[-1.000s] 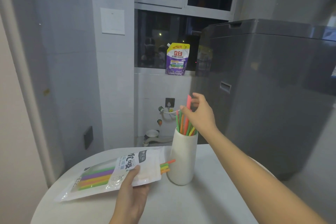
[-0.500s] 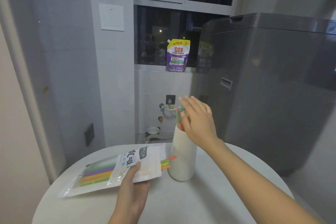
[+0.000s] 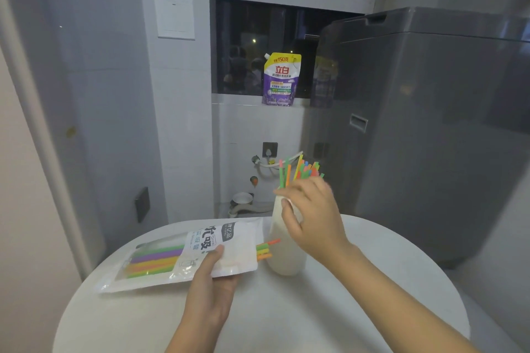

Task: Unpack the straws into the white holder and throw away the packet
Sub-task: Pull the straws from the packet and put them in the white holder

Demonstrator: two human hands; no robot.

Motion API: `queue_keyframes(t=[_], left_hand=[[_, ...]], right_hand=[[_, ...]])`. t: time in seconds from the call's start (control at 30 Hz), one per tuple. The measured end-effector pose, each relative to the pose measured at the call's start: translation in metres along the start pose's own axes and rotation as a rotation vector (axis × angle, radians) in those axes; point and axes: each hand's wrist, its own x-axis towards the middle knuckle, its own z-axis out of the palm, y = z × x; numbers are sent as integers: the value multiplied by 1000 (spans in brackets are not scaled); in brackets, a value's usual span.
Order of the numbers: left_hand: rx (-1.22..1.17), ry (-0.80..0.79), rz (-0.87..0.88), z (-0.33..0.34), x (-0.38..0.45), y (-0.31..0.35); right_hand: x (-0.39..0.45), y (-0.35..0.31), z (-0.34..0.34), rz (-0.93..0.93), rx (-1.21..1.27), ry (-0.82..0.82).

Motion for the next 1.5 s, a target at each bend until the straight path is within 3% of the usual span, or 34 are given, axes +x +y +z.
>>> queue_keyframes(t=[0.07,0.2,0.27,0.53,0.8,0.9,1.03,1.23,1.4,1.5], left_hand=[[64,-35,17,0,-1,0],[178,-75,61,0,-3,-1],[225,-58,88,-1,-4,-3],[287,-32,168,-5,0,-10],[137,118,181,-7,5,-8],[110,131,177,-5,3,-9],[121,130,178,-3,1,-12],[148,42,144,2,-10,-27],[120,28,111,4,-13,-33],[104,29,113,4,-9,-28]], right_hand=[[-22,-10,3,142,133,-110],[-64,-22,17,567,422,-542],[-78,-26,23,685,562,-622],[-87,-29,31,945,720,-378],[-86,3,21,1009,660,-275],[-89,1,21,1193,839,-190],[-90,-10,27,1463,1331,-112],[-85,-31,35,1435,1629,-31],[-82,-28,37,1430,1611,91],[-83,-20,33,1402,1456,147]])
